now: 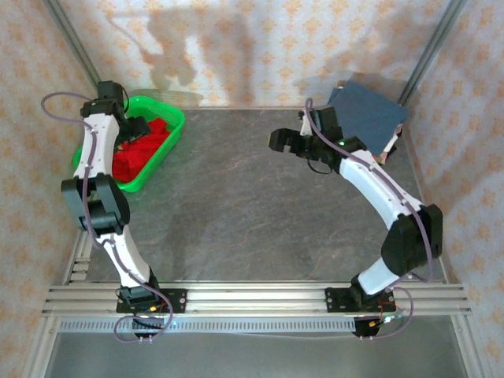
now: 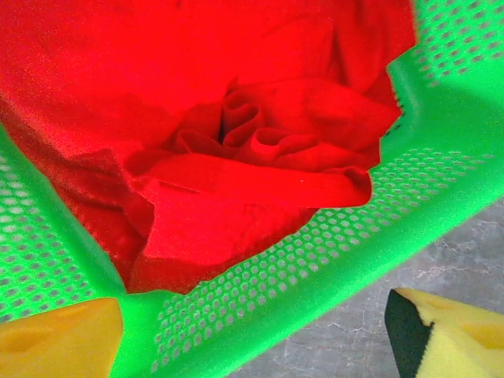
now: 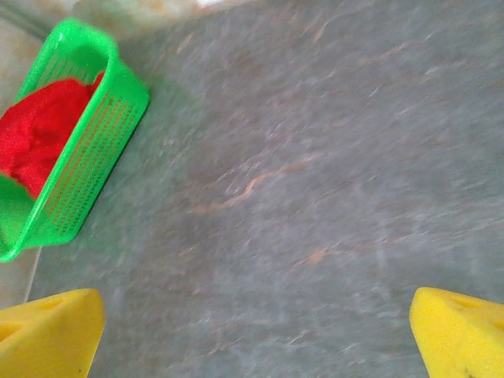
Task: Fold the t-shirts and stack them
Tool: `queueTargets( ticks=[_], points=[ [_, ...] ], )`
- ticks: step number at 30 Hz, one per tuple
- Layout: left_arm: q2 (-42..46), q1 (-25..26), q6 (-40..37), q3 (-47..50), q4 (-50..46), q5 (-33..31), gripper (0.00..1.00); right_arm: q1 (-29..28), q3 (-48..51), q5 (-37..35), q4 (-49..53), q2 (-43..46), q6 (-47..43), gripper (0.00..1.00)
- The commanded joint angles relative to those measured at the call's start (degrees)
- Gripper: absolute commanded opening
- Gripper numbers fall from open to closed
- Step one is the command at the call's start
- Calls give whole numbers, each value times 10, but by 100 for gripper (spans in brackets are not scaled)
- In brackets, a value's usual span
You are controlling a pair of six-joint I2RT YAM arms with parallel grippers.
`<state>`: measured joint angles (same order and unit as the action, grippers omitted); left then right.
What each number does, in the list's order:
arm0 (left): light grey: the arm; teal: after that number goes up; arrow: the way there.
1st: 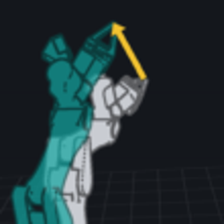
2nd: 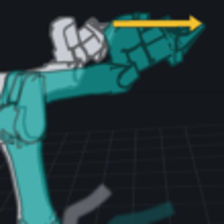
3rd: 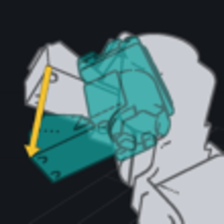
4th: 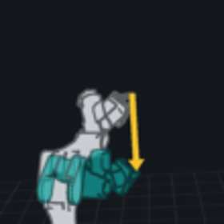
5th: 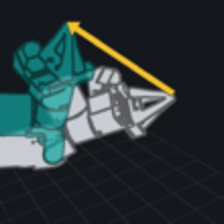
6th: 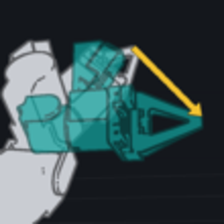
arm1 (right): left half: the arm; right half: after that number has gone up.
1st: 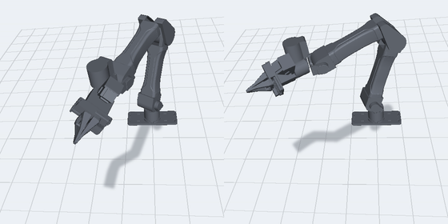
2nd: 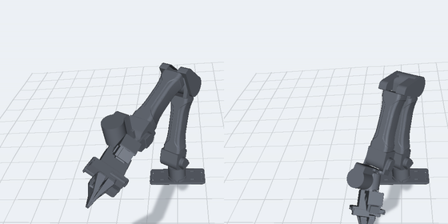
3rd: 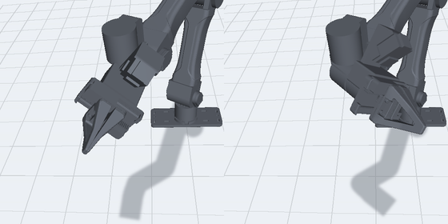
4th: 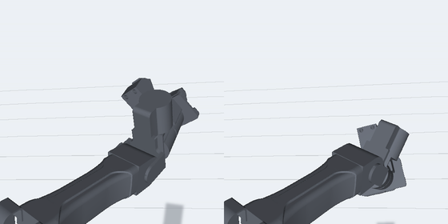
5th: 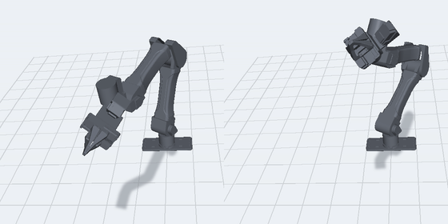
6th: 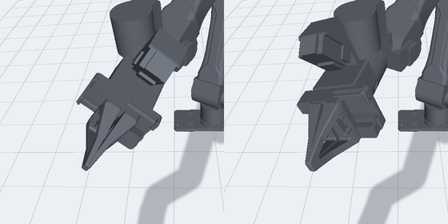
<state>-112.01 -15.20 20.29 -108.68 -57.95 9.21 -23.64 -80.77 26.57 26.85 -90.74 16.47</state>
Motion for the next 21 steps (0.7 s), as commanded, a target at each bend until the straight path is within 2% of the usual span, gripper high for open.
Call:
queueTargets(
  ticks=[1, 5, 14, 19, 21],
  points=[
    [-30, -8, 36, -21, -36, 61, 86, -26, -31, 39, 58, -31, 15, 99],
    [-58, -11, 75, -5, 2, 85, 83, -42, -38, 41, 63, -49, 10, 99],
    [-85, -11, 178, 11, 93, 82, 81, -46, -37, 52, 56, -59, 15, 99],
    [-106, -11, 207, 12, 106, 83, 74, -46, -24, 49, 55, -55, 17, 99],
    [-112, -11, 214, 13, 110, 81, 68, -46, -19, 46, 53, -50, 18, 99]
  ],
)
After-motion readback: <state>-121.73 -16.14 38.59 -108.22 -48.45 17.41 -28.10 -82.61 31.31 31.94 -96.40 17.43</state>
